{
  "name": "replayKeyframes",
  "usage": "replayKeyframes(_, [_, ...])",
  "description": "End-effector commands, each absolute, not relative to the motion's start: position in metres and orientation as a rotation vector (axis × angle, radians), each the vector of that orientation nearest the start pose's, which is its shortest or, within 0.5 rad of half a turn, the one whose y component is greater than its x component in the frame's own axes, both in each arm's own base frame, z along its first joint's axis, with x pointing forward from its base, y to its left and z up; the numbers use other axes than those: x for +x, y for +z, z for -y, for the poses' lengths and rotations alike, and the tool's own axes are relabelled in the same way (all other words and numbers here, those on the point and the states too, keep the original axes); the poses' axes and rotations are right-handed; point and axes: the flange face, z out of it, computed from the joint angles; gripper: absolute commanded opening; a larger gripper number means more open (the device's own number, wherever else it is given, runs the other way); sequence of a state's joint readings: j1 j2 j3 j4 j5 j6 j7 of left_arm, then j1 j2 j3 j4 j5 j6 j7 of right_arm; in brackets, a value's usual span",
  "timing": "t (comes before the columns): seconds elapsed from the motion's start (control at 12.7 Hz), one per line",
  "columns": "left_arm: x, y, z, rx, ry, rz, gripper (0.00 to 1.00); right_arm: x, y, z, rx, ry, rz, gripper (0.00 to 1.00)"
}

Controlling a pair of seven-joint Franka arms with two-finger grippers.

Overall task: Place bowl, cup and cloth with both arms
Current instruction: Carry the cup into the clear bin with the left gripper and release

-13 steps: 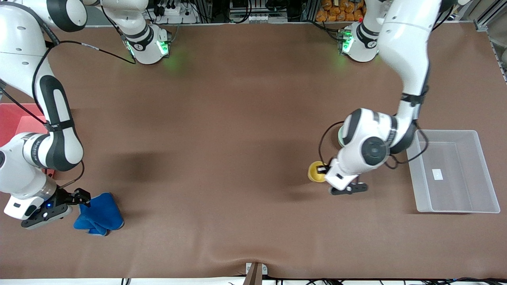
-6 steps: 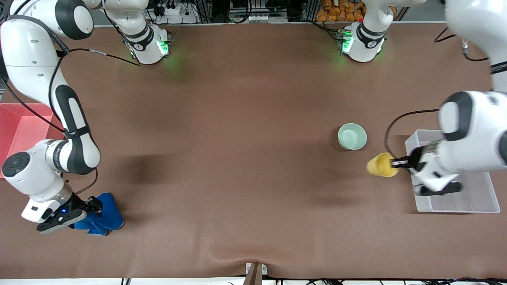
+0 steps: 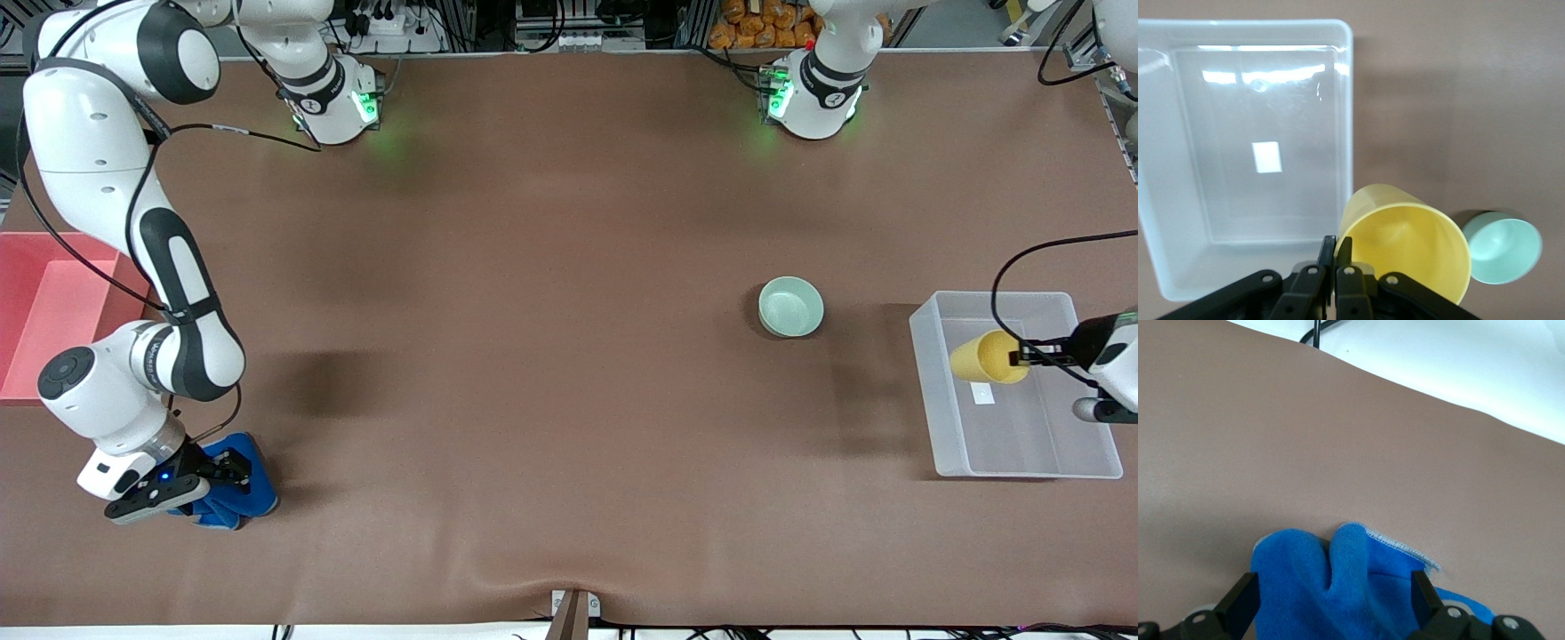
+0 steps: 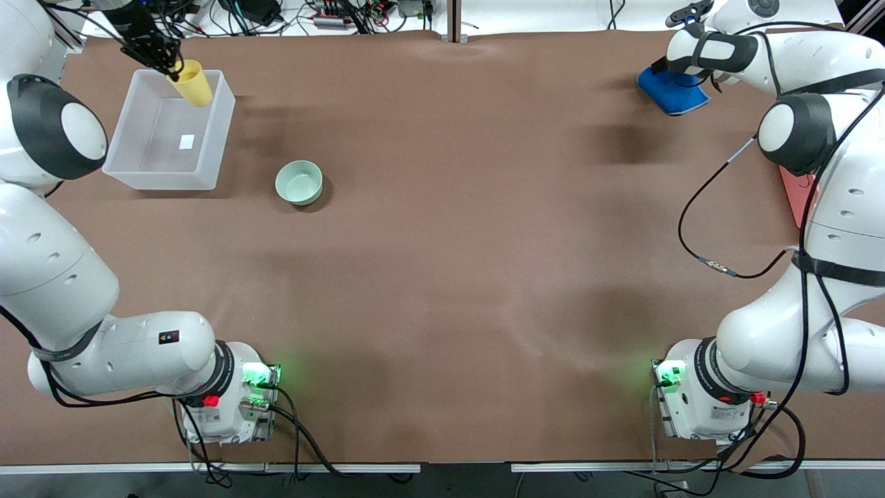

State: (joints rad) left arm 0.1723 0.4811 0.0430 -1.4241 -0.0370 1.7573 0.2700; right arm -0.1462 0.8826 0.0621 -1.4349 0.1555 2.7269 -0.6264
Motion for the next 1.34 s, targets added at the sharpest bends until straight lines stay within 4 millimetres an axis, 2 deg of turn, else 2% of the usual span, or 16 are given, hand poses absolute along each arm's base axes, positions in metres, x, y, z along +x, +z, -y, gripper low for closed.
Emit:
replayKeyframes(0.0, [0.682,0.389,-0.150,-3.122,0.183,-0.151,0.00,0.756,0.190,0.076,-3.018,-0.718,0.552,1.00])
replayKeyframes(0.08, [0.684,0.382,-0.162,-3.108,0.160,-0.178,0.00,0.757,0.190,0.073,-3.016,-0.720,0.558,1.00])
replayKeyframes(0.31, [0.695,0.352,-0.177,-3.085,0.085,-0.193,0.00,0.757,0.183,0.064,-3.015,-0.766,0.568,1.00])
replayKeyframes(0.39, [0.697,0.343,-0.184,-3.074,0.059,-0.205,0.00,0.757,0.182,0.061,-3.013,-0.766,0.572,0.92])
replayKeyframes(0.55, [0.703,0.320,-0.192,-3.063,0.021,-0.208,0.00,0.757,0.182,0.058,-3.012,-0.768,0.579,0.59])
replayKeyframes(0.79, [0.706,0.297,-0.193,-3.061,0.014,-0.211,0.00,0.758,0.180,0.056,-3.013,-0.802,0.580,0.00])
replayKeyframes(0.94, [0.707,0.280,-0.192,-3.062,0.015,-0.214,0.00,0.758,0.180,0.056,-3.012,-0.802,0.581,0.00])
replayKeyframes(1.26, [0.709,0.262,-0.196,-3.057,-0.006,-0.231,0.00,0.756,0.178,0.054,-3.013,-0.794,0.583,0.00])
